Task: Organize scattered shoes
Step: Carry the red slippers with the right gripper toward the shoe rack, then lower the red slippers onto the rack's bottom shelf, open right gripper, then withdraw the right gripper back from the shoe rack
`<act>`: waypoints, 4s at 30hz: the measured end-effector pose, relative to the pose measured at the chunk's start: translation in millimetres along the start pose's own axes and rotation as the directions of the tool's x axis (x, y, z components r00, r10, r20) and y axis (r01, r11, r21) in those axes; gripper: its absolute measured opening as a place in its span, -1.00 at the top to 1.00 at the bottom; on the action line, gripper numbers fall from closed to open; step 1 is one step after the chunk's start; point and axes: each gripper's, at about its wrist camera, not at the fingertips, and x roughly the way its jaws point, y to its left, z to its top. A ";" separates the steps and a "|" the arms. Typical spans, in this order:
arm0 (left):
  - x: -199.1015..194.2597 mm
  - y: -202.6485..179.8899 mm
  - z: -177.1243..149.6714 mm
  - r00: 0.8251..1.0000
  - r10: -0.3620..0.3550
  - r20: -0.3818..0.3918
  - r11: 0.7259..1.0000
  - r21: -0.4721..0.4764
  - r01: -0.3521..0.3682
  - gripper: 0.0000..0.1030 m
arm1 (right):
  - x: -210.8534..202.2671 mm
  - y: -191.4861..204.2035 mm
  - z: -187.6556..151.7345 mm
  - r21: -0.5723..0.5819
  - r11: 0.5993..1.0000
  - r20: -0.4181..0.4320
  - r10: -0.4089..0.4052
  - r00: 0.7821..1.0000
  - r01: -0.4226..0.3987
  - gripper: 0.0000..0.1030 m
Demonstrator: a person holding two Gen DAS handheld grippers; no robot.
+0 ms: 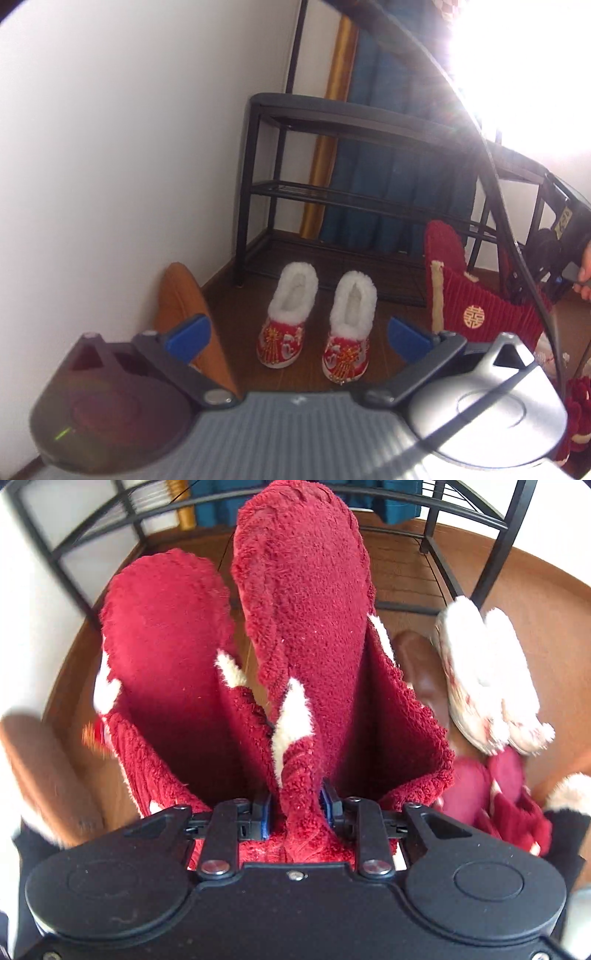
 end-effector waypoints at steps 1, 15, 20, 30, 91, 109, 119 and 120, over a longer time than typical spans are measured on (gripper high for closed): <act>5.2 -1.4 1.4 1.000 0.003 0.000 1.000 0.001 -0.003 -0.99 | 8.8 -3.1 13.7 0.020 1.000 0.003 0.009 1.000 -0.009 0.50; 86.9 -26.2 0.0 0.998 0.045 -0.043 0.999 0.025 -0.044 -0.99 | 149.1 -8.0 148.6 0.040 0.999 0.026 -0.016 1.000 0.015 0.59; 107.9 -35.3 -5.3 0.999 0.030 -0.037 0.999 0.024 -0.029 -0.99 | 191.1 2.9 171.4 -0.042 0.995 0.008 -0.087 0.996 0.087 0.63; 133.6 -35.0 -28.8 0.993 0.029 -0.116 0.999 0.029 -0.026 -0.99 | 218.8 -3.2 194.2 -0.080 0.984 0.089 -0.149 0.985 0.156 0.74; 135.5 -40.4 -46.0 0.988 -0.034 -0.152 0.997 0.057 0.043 -0.99 | 257.8 -26.8 44.0 -0.183 0.962 0.679 -0.024 0.733 0.201 0.13; 148.6 -43.9 -56.4 0.983 -0.031 -0.183 0.996 0.076 0.045 -0.99 | 242.4 -55.2 103.0 0.024 0.997 0.654 -0.067 0.753 0.067 -0.92; 125.3 -55.9 -40.0 0.991 -0.065 -0.119 0.993 0.092 0.076 -0.99 | 132.7 -78.8 -20.0 -0.014 0.999 0.726 0.044 0.686 -0.050 -1.00; 122.1 -58.3 -37.9 0.991 -0.069 -0.113 0.992 0.100 0.081 -0.99 | 124.6 -75.7 -24.6 -0.012 1.000 0.708 0.020 0.706 -0.016 -1.00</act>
